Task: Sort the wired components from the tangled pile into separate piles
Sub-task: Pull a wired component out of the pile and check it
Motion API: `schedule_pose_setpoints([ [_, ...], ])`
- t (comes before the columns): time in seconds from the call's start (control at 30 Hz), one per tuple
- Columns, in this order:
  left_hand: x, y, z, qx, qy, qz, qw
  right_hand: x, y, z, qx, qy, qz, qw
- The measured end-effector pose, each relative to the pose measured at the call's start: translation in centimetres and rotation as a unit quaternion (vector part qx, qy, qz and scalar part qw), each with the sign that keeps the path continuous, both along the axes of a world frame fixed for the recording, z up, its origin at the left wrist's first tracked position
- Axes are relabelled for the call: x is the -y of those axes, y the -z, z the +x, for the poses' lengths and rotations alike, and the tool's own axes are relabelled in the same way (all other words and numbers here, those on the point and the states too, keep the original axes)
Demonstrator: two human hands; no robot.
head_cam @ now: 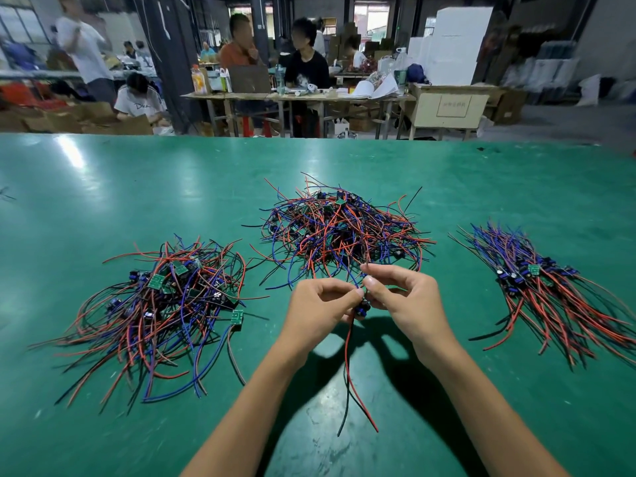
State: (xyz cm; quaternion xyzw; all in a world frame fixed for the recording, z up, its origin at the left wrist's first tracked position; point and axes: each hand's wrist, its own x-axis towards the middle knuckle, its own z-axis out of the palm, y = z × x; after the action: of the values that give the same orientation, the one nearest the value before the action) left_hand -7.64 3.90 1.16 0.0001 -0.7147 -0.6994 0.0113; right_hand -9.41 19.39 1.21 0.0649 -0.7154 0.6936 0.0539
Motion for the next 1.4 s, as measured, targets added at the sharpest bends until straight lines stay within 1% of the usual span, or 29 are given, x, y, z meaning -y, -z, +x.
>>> schedule_pose_setpoints([
  [0.13,-0.1,0.2,0.0,-0.019,-0.015,-0.054,0.998,0.1,0.2,0.0,-0.006,0.005,0.051,0.999],
  [0.23,-0.2,0.4,-0.1,-0.040,-0.021,-0.095,0.994,0.3,0.2,0.1,-0.024,0.035,0.093,0.995],
  [0.33,-0.4,0.5,0.0,-0.065,-0.032,-0.119,0.990,0.6,0.2,0.3,-0.058,0.074,0.133,0.987],
  [0.47,-0.6,0.5,0.0,-0.077,-0.042,-0.129,0.988,1.0,0.6,0.3,-0.061,0.097,0.168,0.979],
  [0.5,-0.6,0.5,0.0,-0.076,-0.042,-0.130,0.988,1.0,0.8,0.3,-0.055,0.092,0.162,0.981],
  [0.6,-0.6,0.4,0.1,-0.069,-0.040,-0.136,0.987,1.1,0.9,0.2,-0.019,0.062,0.093,0.994],
  [0.7,-0.7,0.3,0.2,-0.063,-0.030,-0.143,0.987,1.1,1.1,0.2,-0.025,0.062,0.071,0.995],
  [0.83,-0.7,0.1,0.2,-0.032,0.009,-0.105,0.994,0.5,0.9,-0.1,-0.005,0.065,0.037,0.997],
  [0.93,-0.5,0.0,0.3,-0.027,0.036,-0.085,0.995,0.0,0.3,-0.3,0.026,0.038,-0.032,0.998],
  [1.13,0.0,0.1,0.1,-0.008,0.052,-0.033,0.998,-0.3,-0.5,-0.4,0.071,0.019,-0.091,0.993],
  [1.3,0.1,-0.2,0.2,0.027,0.074,0.014,0.997,-0.6,-0.8,-0.4,0.072,0.018,-0.087,0.994],
  [1.4,0.0,-0.7,0.3,0.078,0.067,0.065,0.993,-0.7,-0.9,-0.2,0.067,0.012,-0.056,0.996],
])
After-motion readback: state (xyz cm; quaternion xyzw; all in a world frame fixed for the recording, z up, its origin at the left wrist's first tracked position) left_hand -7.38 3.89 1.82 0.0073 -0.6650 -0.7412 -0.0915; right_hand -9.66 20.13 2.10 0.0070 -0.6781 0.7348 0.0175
